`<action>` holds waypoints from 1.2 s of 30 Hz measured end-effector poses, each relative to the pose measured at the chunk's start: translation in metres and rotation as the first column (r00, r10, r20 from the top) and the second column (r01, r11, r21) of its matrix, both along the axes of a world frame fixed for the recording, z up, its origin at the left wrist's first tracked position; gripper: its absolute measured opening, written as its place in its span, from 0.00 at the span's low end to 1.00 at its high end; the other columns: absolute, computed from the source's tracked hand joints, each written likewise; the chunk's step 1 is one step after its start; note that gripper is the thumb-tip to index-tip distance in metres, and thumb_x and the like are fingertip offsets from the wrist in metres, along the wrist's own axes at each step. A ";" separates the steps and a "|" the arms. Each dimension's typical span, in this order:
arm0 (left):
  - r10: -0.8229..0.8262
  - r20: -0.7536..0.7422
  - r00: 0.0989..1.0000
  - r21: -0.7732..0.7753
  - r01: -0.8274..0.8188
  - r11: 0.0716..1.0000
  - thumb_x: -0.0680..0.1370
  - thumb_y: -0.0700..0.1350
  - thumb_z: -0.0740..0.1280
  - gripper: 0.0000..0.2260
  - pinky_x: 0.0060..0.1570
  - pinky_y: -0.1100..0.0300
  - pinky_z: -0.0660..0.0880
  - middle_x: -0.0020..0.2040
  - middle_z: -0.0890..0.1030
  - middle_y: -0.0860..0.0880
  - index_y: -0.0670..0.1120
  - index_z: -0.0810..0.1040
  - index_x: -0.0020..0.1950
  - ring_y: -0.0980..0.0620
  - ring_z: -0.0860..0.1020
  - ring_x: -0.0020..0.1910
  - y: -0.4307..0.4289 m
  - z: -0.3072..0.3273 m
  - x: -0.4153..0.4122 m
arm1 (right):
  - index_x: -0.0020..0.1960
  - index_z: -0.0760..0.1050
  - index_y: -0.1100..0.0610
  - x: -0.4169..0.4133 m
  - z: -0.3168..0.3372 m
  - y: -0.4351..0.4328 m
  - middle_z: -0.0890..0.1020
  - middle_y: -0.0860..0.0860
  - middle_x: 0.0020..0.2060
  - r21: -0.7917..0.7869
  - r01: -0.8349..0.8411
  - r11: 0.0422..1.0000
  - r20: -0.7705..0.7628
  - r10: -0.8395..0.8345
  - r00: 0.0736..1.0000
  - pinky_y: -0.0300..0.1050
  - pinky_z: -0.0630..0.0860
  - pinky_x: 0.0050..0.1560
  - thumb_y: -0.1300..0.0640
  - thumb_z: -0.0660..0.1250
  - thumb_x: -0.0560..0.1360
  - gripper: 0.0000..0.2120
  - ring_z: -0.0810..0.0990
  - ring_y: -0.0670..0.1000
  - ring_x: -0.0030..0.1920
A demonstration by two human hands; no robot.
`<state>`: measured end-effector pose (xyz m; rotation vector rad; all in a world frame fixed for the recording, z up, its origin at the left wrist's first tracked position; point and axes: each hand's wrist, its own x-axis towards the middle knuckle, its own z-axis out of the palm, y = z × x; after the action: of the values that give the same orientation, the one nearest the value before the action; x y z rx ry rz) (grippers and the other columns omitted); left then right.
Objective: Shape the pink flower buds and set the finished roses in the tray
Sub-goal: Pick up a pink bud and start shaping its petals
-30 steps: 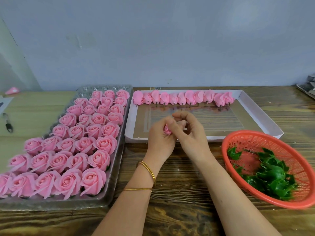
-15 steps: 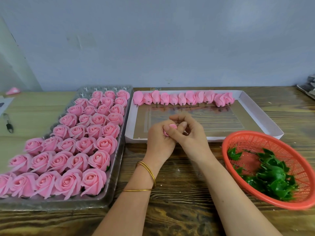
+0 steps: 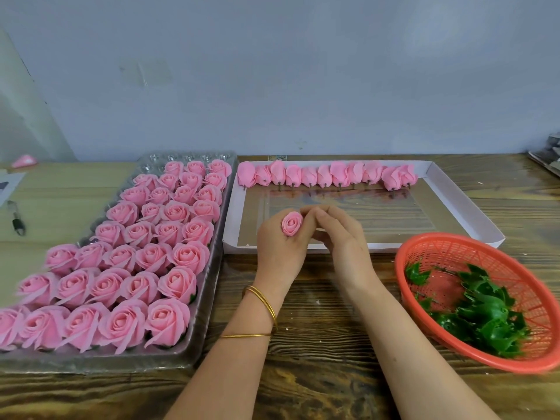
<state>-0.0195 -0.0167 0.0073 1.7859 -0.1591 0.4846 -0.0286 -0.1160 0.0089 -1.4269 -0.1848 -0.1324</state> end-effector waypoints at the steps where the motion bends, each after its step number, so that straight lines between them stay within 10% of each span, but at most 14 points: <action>1: 0.014 0.006 1.000 0.000 -0.014 1.000 0.78 0.47 0.68 0.16 0.26 0.67 0.67 0.25 0.75 0.55 0.53 0.73 0.30 0.57 0.72 0.27 0.000 -0.001 0.001 | 0.50 0.80 0.59 0.000 0.000 0.000 0.84 0.57 0.45 -0.003 0.003 1.000 0.004 -0.003 1.000 0.43 0.79 0.52 0.58 0.60 0.74 0.12 0.83 0.52 0.50; 10: -0.004 0.011 1.000 -0.222 0.006 0.975 0.78 0.47 0.68 0.16 0.36 0.65 0.72 0.31 0.75 0.59 0.59 0.75 0.31 0.60 0.73 0.34 -0.001 0.003 0.001 | 0.53 0.78 0.56 -0.001 -0.003 0.000 0.83 0.53 0.46 -0.297 -0.026 0.954 0.105 0.060 0.993 0.46 0.79 0.49 0.71 0.71 0.68 0.17 0.82 0.52 0.47; 17: -0.135 -0.055 0.989 -0.358 0.107 0.928 0.69 0.61 0.68 0.14 0.32 0.67 0.74 0.26 0.77 0.56 0.55 0.77 0.28 0.60 0.77 0.30 0.000 0.007 -0.004 | 0.55 0.77 0.55 -0.001 -0.008 0.003 0.82 0.50 0.44 -0.291 0.008 0.957 0.106 0.024 0.994 0.52 0.80 0.51 0.67 0.74 0.68 0.18 0.83 0.54 0.46; 36: -0.275 -0.102 0.956 -0.418 0.209 0.884 0.70 0.56 0.69 0.10 0.32 0.66 0.75 0.28 0.76 0.54 0.54 0.79 0.30 0.58 0.77 0.32 0.003 0.003 0.002 | 0.59 0.78 0.51 -0.001 -0.001 -0.002 0.84 0.50 0.47 -0.296 -0.120 0.948 0.135 0.166 0.977 0.47 0.80 0.53 0.65 0.71 0.69 0.20 0.83 0.51 0.49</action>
<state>-0.0178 -0.0138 0.0099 1.3660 -0.1562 0.1740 -0.0301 -0.1179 0.0075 -1.6870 -0.4536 -0.1022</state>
